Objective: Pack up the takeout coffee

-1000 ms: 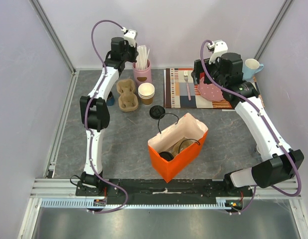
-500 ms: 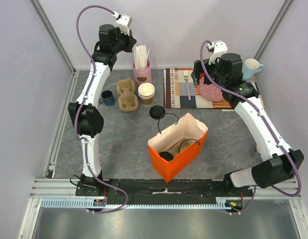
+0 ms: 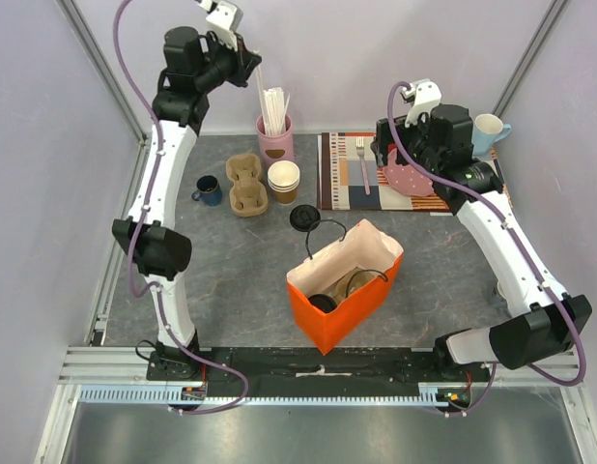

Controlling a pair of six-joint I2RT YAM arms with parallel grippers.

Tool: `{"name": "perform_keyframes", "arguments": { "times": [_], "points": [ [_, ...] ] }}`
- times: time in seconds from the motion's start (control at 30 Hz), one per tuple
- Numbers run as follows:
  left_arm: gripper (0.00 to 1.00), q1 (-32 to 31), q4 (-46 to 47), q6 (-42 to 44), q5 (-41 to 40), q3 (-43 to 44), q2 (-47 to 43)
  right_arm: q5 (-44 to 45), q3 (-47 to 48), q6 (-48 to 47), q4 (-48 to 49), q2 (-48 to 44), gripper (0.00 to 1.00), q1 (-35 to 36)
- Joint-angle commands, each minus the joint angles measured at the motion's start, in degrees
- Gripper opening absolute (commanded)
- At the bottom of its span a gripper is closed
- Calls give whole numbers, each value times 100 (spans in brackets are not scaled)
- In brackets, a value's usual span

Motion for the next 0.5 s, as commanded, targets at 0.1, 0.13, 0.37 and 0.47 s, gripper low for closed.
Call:
{"name": "perform_keyframes", "arguments": {
  "times": [0.1,0.13,0.37,0.47],
  "points": [
    [2,-445,-613,-792,1235,644,-1151,151,-88,11,384,-194,98,-16],
    [2,-525,-666,-844,1331,792,-1195,221,-88,38,376,-168,98,-16],
    [2,-1402,-1114,-1293,2210,1435,-1257,1171,-193,539,367,-299,98,-174],
    [2,-1868,-1483,-1214,2447,1435,-1301,1118,-369,557,358,-440,98,-236]
  ]
}}
